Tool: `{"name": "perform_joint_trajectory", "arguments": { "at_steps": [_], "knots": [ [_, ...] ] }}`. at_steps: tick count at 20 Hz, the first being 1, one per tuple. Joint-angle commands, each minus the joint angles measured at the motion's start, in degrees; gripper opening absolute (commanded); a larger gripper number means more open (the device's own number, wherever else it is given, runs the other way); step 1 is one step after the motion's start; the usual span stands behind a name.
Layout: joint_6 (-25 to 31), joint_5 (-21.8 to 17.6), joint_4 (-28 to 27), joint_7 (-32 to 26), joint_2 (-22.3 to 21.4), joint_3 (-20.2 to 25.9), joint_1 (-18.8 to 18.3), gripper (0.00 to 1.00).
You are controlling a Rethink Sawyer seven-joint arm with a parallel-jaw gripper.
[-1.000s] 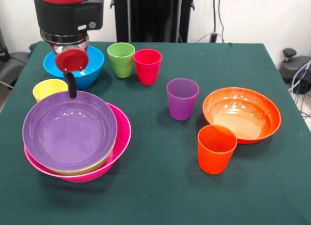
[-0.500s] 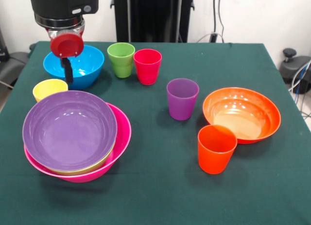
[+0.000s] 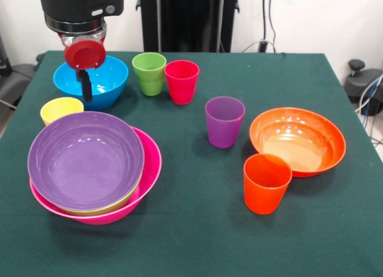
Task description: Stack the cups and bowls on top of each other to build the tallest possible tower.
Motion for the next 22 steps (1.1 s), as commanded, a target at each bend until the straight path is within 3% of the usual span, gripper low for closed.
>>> {"name": "perform_joint_trajectory", "arguments": {
  "at_steps": [1, 6, 11, 17, 22],
  "knots": [
    [9.1, -2.1, -3.2, -3.8, 1.1, 4.4, 2.7, 1.0],
    [14.4, -1.9, -8.3, -4.0, 1.3, 4.5, 3.4, 1.0],
    [15.0, -2.3, -11.7, -4.2, 3.2, 4.9, 3.6, 1.0],
    [20.5, -2.7, -20.2, -4.1, 7.1, 5.2, 4.5, 1.0],
    [21.0, -3.0, -25.5, -4.2, 10.9, 5.4, 5.0, 1.0]
  ]
}}
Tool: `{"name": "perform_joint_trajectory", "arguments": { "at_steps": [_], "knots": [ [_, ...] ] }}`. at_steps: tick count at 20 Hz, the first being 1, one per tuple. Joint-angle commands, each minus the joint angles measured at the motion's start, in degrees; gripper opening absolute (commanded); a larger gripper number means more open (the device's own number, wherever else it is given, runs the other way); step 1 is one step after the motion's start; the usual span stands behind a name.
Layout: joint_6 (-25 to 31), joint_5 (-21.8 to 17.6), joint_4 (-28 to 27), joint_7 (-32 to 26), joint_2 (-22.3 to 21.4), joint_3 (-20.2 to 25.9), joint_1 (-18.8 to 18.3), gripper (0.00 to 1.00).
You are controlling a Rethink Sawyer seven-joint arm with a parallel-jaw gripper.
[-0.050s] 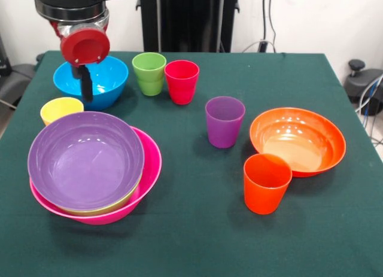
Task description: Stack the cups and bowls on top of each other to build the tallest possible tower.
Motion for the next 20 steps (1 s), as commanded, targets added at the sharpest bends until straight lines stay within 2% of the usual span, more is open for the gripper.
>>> {"name": "perform_joint_trajectory", "arguments": {
  "at_steps": [1, 5, 11, 15, 20],
  "knots": [
    [6.5, -2.8, -9.9, -4.3, 8.4, 5.4, 1.8, 1.0],
    [5.9, -2.5, -11.8, -4.5, 10.5, 5.5, 1.7, 1.0],
    [1.1, -1.8, -10.9, -4.2, 12.6, 5.5, 1.2, 1.0],
    [-2.5, -1.2, -8.7, -3.4, 13.3, 5.7, 0.9, 1.0],
    [-5.7, -0.6, -2.2, -2.0, 10.5, 5.0, 1.1, 1.0]
  ]
}}
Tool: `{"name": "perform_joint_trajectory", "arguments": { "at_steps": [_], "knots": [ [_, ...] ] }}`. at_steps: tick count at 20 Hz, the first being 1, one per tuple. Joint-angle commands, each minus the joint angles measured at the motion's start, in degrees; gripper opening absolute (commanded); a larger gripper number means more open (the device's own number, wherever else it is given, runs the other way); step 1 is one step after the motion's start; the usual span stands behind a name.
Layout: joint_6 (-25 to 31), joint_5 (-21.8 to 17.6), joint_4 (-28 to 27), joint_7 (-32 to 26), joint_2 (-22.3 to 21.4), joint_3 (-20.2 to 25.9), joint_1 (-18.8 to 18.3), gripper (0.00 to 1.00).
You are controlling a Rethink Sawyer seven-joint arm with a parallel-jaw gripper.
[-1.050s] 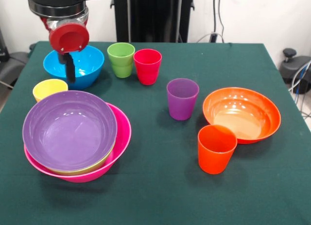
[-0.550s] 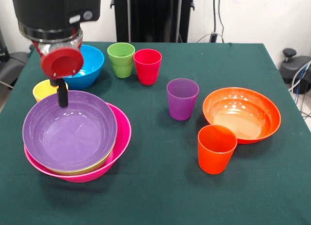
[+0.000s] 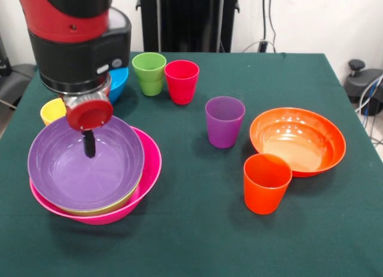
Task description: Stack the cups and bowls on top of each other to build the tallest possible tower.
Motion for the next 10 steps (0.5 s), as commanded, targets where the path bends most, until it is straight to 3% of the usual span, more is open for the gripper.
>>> {"name": "perform_joint_trajectory", "arguments": {
  "at_steps": [1, 10],
  "knots": [
    [-5.8, -0.6, 8.5, -1.9, -1.0, 4.8, 0.7, 1.0],
    [-3.9, -1.6, 12.1, -6.2, -3.8, 4.2, -0.9, 1.0]
  ]
}}
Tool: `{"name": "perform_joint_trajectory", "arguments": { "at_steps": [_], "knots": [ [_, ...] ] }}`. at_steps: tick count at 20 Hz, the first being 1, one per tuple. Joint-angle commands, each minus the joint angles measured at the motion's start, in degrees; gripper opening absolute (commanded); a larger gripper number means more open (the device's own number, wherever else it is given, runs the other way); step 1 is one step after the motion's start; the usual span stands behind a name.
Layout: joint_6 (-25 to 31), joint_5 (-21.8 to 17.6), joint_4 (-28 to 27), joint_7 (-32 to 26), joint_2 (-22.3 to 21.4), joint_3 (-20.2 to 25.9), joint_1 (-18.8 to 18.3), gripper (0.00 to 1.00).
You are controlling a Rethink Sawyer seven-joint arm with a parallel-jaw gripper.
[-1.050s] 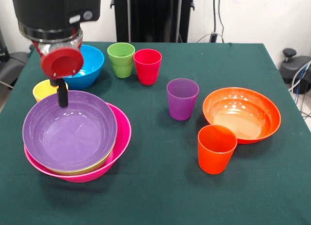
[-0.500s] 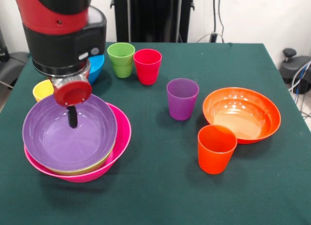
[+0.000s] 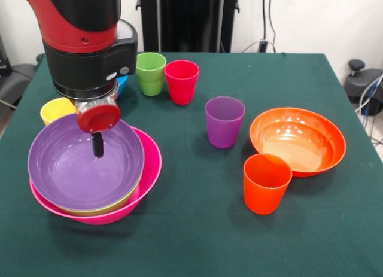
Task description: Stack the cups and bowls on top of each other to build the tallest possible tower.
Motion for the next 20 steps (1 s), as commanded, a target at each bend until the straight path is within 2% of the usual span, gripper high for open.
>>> {"name": "perform_joint_trajectory", "arguments": {
  "at_steps": [1, 5, 13, 20],
  "knots": [
    [-0.4, -1.6, 8.2, -6.4, -3.6, 4.2, -0.9, 1.0],
    [-3.1, -2.2, 12.2, -7.0, -4.7, 4.4, -1.9, 1.0],
    [-11.7, -3.6, 14.3, -6.8, -0.7, 6.4, -4.3, 1.0],
    [-12.8, -3.4, 15.1, -6.3, -0.7, 6.6, -4.1, 1.0]
  ]
}}
